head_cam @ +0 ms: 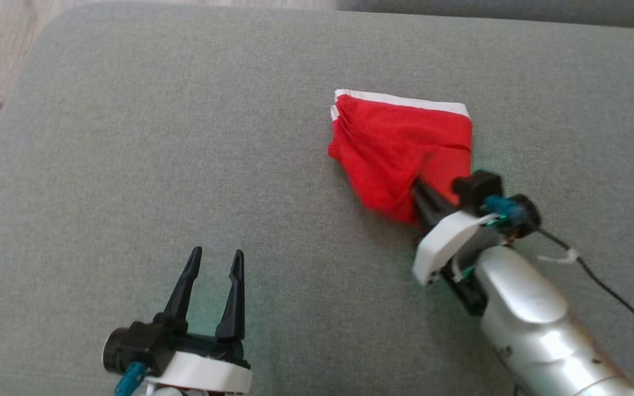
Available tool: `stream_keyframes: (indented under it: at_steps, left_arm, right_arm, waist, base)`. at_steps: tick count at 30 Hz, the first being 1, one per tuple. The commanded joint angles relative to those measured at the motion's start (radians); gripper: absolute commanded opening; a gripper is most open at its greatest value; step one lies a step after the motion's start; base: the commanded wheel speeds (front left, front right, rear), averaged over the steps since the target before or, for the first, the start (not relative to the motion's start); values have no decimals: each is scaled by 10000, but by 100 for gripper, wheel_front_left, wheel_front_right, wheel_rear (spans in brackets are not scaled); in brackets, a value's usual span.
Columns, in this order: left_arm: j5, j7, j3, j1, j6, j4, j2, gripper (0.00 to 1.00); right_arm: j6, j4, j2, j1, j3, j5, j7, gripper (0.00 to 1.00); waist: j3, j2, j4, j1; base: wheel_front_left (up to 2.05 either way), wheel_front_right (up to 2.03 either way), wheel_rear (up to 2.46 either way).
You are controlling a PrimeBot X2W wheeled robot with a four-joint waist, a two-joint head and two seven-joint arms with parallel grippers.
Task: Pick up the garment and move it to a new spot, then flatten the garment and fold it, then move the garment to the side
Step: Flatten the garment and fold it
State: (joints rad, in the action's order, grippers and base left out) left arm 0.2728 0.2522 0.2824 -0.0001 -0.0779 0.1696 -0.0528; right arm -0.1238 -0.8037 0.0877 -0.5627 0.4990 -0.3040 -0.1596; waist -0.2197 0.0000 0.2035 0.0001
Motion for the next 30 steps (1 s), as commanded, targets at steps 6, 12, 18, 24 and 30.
stream_keyframes:
  at_steps: [6,12,18,24,30]
  left_arm:
    - [48,95,-269,-191,118,-173,25,100]
    - [108,95,-252,41,213,-123,25,100]
    - [79,95,-352,343,276,-41,26,100]
    - [-133,95,-653,733,228,156,26,100]
    - [-234,95,-939,1046,103,408,26,100]
  right_arm:
    - [-69,446,-352,55,2066,-311,-43,0]
    - [-69,606,-357,282,3167,-856,150,0]
    - [-69,821,9,533,2473,-941,-404,13]
    - [-69,1559,737,1409,515,-425,-870,100]
    - [-69,2775,1082,3086,-1715,-59,-999,100]
  waist:
    - [341,0,-135,-1]
    - [846,0,-277,-1]
    - [1403,0,-523,-1]
    - [2031,0,-866,-1]
    - [2462,0,-1034,-1]
  base:
    - [0,0,0]
    - [0,0,0]
    - [0,0,0]
    - [0,0,0]
    - [0,0,0]
